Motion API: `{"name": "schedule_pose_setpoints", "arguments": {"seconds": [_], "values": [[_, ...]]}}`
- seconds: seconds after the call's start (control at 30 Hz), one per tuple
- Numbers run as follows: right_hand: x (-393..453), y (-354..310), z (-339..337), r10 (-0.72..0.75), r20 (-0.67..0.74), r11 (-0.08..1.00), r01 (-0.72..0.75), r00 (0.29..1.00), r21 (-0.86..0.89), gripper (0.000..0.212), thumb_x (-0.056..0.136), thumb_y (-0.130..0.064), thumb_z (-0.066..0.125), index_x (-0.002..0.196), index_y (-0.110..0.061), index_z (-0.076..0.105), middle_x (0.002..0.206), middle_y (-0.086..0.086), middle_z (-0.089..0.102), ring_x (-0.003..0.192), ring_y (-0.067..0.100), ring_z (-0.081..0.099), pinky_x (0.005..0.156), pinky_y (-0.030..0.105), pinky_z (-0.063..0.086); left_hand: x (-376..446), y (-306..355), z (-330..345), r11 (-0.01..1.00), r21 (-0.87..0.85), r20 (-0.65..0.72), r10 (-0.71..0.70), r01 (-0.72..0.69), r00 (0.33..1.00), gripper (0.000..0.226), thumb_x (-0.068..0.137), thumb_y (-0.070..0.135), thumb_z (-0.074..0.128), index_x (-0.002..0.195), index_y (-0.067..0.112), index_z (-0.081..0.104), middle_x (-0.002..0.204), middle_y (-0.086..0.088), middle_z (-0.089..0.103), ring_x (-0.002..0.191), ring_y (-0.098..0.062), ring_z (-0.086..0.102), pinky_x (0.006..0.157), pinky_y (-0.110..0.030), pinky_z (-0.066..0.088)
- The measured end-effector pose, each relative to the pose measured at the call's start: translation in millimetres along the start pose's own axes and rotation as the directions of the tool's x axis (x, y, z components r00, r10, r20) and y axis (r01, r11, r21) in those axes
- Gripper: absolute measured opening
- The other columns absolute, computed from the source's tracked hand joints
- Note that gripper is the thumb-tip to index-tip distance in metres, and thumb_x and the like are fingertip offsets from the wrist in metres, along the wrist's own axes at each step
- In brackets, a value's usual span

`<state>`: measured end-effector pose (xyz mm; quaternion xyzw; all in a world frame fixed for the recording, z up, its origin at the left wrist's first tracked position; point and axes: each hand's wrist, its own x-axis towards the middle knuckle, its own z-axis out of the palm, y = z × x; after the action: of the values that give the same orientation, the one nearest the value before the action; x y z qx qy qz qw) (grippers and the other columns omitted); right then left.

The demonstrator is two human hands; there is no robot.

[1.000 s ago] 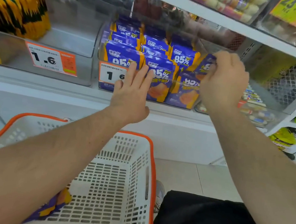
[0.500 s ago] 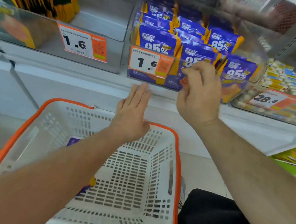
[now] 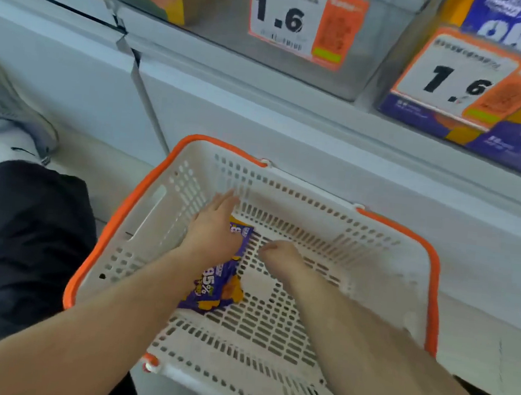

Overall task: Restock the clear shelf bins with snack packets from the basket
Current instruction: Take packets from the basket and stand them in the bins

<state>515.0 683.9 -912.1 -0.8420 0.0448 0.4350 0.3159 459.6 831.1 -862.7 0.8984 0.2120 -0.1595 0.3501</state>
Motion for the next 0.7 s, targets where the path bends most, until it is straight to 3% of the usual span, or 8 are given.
{"name": "schedule_pose_setpoints", "arguments": {"seconds": [0.07, 0.1, 0.23, 0.37, 0.43, 0.5, 0.63, 0.7], "values": [[10, -1, 17, 0.060, 0.091, 0.995, -0.067, 0.994, 0.075, 0.028, 0.097, -0.006, 0.044, 0.114, 0.008, 0.061, 0.133, 0.027, 0.053, 0.108, 0.038, 0.058, 0.079, 0.044, 0.047, 4, -10, -1, 0.998, -0.040, 0.003, -0.041, 0.041, 0.999, 0.072, 0.092, 0.011, 0.051, 0.154, 0.027, 0.019, 0.163, 0.012, 0.010, 0.149, -0.015, 0.014, 0.118, -0.047, 0.024], [13, -4, 22, 0.079, 0.128, 0.993, -0.090, 0.989, 0.083, 0.035, 0.099, -0.005, 0.043, 0.129, 0.009, 0.053, 0.143, 0.027, 0.043, 0.125, 0.040, 0.049, 0.101, 0.048, 0.044, 6, -14, -2, 0.997, -0.049, -0.002, -0.056, 0.056, 0.998, 0.071, 0.092, 0.012, 0.050, 0.154, 0.027, 0.020, 0.163, 0.011, 0.012, 0.149, -0.015, 0.016, 0.118, -0.047, 0.024], [31, -15, 45, 0.109, 0.234, 0.939, -0.178, 0.966, 0.296, 0.051, 0.100, -0.013, 0.051, 0.149, -0.010, 0.037, 0.158, 0.007, 0.030, 0.145, 0.025, 0.027, 0.111, 0.040, 0.029, 8, -24, -3, 0.996, -0.045, -0.027, -0.078, 0.077, 0.997, 0.066, 0.093, 0.016, 0.048, 0.153, 0.025, 0.024, 0.161, 0.010, 0.018, 0.147, -0.016, 0.021, 0.119, -0.047, 0.019], [36, -19, 57, 0.185, 0.274, 0.799, -0.307, 0.944, 0.517, 0.050, 0.094, -0.013, 0.058, 0.142, -0.010, 0.045, 0.151, 0.006, 0.040, 0.137, 0.024, 0.038, 0.093, 0.037, 0.033, 10, -29, -2, 0.996, -0.035, -0.029, -0.083, 0.082, 0.996, 0.063, 0.094, 0.019, 0.049, 0.153, 0.023, 0.027, 0.161, 0.007, 0.020, 0.147, -0.018, 0.022, 0.120, -0.047, 0.017], [31, -17, 52, 0.177, 0.267, 0.734, -0.308, 0.947, 0.605, 0.036, 0.097, -0.009, 0.054, 0.132, -0.005, 0.054, 0.126, 0.006, 0.057, 0.104, 0.017, 0.055, 0.079, 0.029, 0.039, 9, -31, 0, 0.994, -0.048, -0.015, -0.095, 0.095, 0.995, 0.062, 0.094, 0.019, 0.049, 0.152, 0.022, 0.028, 0.160, 0.004, 0.024, 0.145, -0.020, 0.027, 0.117, -0.046, 0.025], [26, -14, 50, 0.159, 0.242, 0.675, -0.284, 0.957, 0.681, 0.018, 0.098, -0.008, 0.052, 0.113, -0.002, 0.062, 0.097, 0.001, 0.063, 0.075, 0.008, 0.052, 0.058, 0.025, 0.038, 5, -29, 5, 0.970, -0.183, 0.002, -0.164, 0.162, 0.986, 0.061, 0.093, 0.017, 0.052, 0.150, 0.023, 0.031, 0.156, 0.003, 0.033, 0.132, -0.021, 0.046, 0.104, -0.042, 0.044], [16, -3, 40, 0.146, 0.102, 0.627, -0.172, 0.984, 0.760, 0.015, 0.094, -0.005, 0.058, 0.102, 0.004, 0.068, 0.103, 0.017, 0.072, 0.087, 0.024, 0.067, 0.078, 0.035, 0.056, -2, -12, 20, 0.542, -0.714, 0.212, -0.435, 0.443, 0.875, 0.033, 0.094, 0.015, 0.058, 0.127, 0.013, 0.055, 0.114, -0.004, 0.063, 0.085, -0.011, 0.065, 0.066, -0.025, 0.050], [9, 8, 26, 0.155, 0.019, 0.642, -0.115, 0.988, 0.758, 0.013, 0.089, 0.001, 0.061, 0.098, 0.005, 0.069, 0.100, 0.020, 0.072, 0.081, 0.026, 0.069, 0.064, 0.030, 0.057, -6, 1, 27, 0.339, -0.792, 0.319, -0.480, 0.508, 0.817, 0.008, 0.092, 0.015, 0.062, 0.099, 0.010, 0.064, 0.092, -0.007, 0.066, 0.066, -0.013, 0.064, 0.052, -0.023, 0.045]]}}
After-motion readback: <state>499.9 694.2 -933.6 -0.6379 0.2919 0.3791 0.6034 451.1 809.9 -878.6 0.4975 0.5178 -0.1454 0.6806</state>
